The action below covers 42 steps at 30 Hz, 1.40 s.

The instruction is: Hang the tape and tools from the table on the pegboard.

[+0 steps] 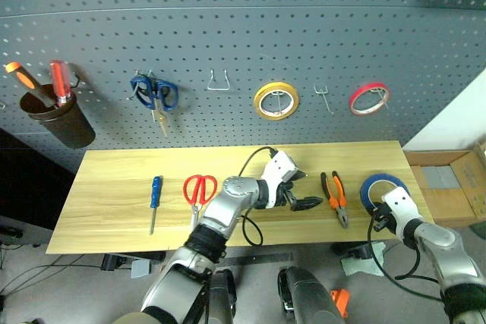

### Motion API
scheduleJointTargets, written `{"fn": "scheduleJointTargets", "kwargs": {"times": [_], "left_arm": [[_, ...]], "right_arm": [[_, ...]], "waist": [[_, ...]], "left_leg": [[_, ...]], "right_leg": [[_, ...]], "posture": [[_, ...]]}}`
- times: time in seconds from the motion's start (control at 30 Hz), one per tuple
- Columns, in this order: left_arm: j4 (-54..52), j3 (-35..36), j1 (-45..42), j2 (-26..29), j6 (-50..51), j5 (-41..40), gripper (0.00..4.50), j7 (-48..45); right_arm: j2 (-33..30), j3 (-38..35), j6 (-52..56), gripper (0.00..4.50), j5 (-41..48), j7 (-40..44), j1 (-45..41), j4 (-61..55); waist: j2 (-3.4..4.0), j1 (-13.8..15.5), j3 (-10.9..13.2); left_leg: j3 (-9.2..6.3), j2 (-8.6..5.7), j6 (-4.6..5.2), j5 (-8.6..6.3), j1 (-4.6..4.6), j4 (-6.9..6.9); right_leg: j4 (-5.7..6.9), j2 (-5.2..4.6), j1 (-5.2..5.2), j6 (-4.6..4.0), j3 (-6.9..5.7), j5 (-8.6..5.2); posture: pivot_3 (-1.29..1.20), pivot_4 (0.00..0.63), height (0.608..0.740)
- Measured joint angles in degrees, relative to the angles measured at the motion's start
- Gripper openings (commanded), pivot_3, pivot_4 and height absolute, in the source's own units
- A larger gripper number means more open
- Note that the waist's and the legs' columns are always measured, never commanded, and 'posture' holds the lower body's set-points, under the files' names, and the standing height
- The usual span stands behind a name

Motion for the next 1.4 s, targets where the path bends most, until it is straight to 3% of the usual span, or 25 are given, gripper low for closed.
{"fn": "scheduleJointTargets", "kwargs": {"times": [0.1,0.2,0.3,0.43,0.57,0.83,1.07,1.4], "left_arm": [[-9.84,2.33,3.39,3.32,6.36,-3.96,4.50,-0.13],[-16.43,6.27,4.61,5.27,12.24,-7.95,4.50,1.88],[-21.38,10.55,6.25,7.79,16.96,-11.11,4.50,4.49],[-24.46,15.43,6.92,9.70,18.82,-12.96,4.50,8.60],[-24.19,17.45,6.93,9.42,17.57,-12.86,4.50,12.90],[-17.69,16.73,4.86,8.20,11.85,-11.20,4.50,15.94],[-16.84,16.71,4.42,8.46,10.40,-10.96,4.50,16.88],[-16.84,15.39,4.42,8.72,9.66,-10.98,4.50,16.82]], "right_arm": [[1.99,1.37,0.07,0.37,-6.22,-6.36,3.35,-11.77],[4.22,3.95,-0.40,0.37,-11.51,-11.14,2.76,-16.05],[5.92,7.37,-2.84,0.37,-15.67,-14.62,1.28,-15.18],[6.01,9.26,-8.05,0.37,-18.85,-17.98,-4.67,-10.19],[5.17,10.75,-15.33,0.37,-20.13,-19.65,-11.80,-2.98],[3.81,13.61,-28.18,0.37,-19.82,-18.86,-23.73,12.98],[3.24,15.70,-37.42,0.37,-19.79,-17.38,-27.51,21.36],[3.91,17.33,-39.33,0.37,-9.49,-1.39,-30.95,28.51]], "waist": [[0.01,-0.40,-1.75],[-0.16,-0.45,-3.65],[-0.41,-0.80,-5.89],[-0.70,-1.35,-7.40],[-1.08,-1.44,-8.18],[-1.30,-1.51,-8.67],[-1.28,-1.17,-8.73],[-1.27,-0.67,-8.79]], "left_leg": [[-0.10,0.06,-0.21,0.13,-0.22,0.02],[-0.13,0.04,-0.20,0.13,-0.18,0.04],[-0.10,-0.01,-0.16,0.10,-0.12,0.04],[-0.10,-0.12,0.13,0.03,0.01,0.08],[-0.09,-0.15,0.29,-0.05,0.68,0.03],[-0.08,-0.14,0.31,-0.05,0.65,0.05],[-0.06,-0.08,0.30,-0.05,0.67,0.06],[-0.04,-0.08,0.31,-0.05,0.69,0.16]], "right_leg": [[0.10,0.09,-0.25,-0.01,-0.07,0.01],[0.07,0.11,-0.19,0.00,-0.10,0.01],[0.04,0.11,-0.13,0.00,-0.06,0.02],[0.05,0.18,-0.02,-0.02,0.04,0.15],[-0.06,0.22,0.67,-0.04,0.09,0.14],[-0.01,0.24,0.68,-0.07,0.15,0.16],[0.01,0.24,0.68,-0.31,0.19,0.30],[0.09,0.24,0.70,-0.37,0.19,0.34]], "posture": [[-0.08,0.083,0.740],[-0.09,0.048,0.740],[-0.08,0.004,0.740],[-0.06,0.000,0.740],[-0.04,0.000,0.740],[-0.01,0.000,0.740],[0.01,0.000,0.740],[0.00,0.000,0.740]]}}
